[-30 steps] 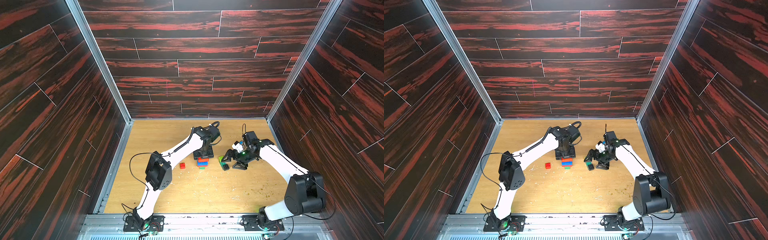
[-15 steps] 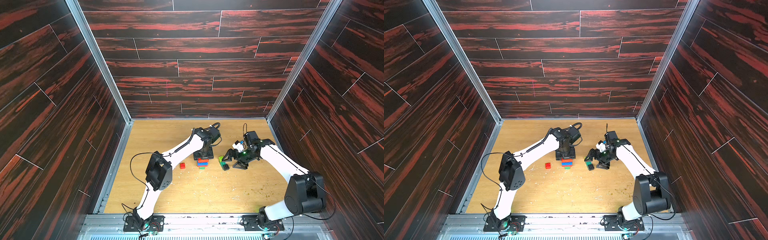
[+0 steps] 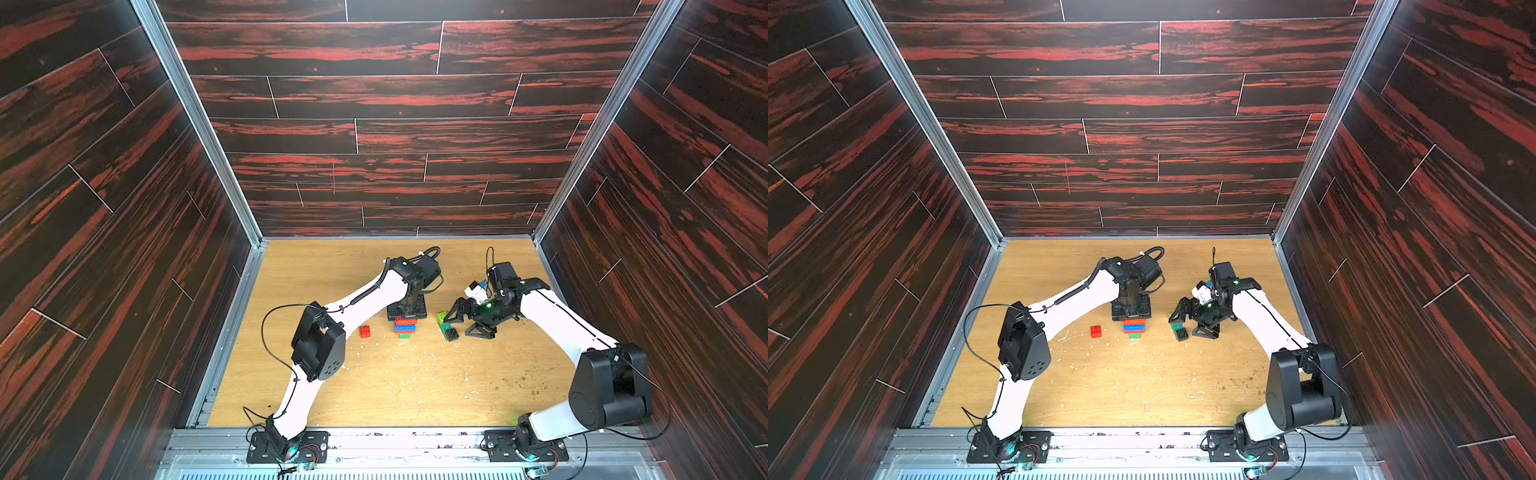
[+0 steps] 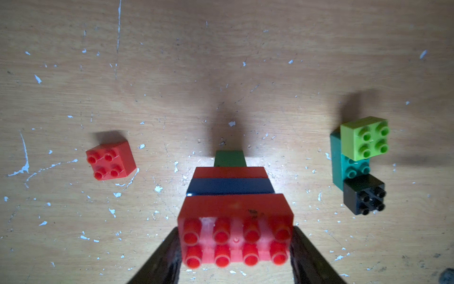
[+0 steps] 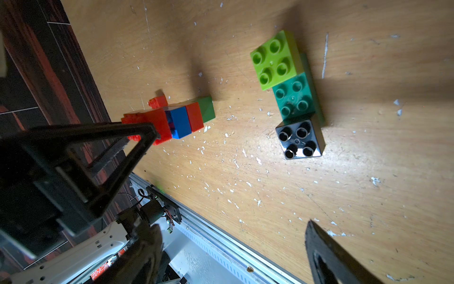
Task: Assemble a carrot with lego
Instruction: Assemble the lego brick with the lego brick.
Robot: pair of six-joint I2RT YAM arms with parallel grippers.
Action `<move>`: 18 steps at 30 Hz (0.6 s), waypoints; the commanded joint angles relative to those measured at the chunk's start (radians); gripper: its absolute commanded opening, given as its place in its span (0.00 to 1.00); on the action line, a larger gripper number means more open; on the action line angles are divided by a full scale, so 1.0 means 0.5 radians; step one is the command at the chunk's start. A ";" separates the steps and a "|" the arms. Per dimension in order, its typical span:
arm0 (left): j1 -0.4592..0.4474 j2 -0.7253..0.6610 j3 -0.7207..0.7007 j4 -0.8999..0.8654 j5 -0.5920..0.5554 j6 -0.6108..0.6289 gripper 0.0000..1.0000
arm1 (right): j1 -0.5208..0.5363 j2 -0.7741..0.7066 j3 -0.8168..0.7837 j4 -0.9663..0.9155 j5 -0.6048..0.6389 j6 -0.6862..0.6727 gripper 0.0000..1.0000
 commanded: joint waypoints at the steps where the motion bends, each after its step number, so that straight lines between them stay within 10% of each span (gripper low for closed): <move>1: -0.008 -0.007 -0.053 -0.013 -0.034 0.006 0.47 | -0.013 -0.064 -0.021 -0.030 -0.012 -0.017 0.92; 18: -0.035 -0.069 -0.226 0.059 -0.069 0.018 0.47 | -0.016 -0.073 -0.036 -0.035 0.000 -0.018 0.92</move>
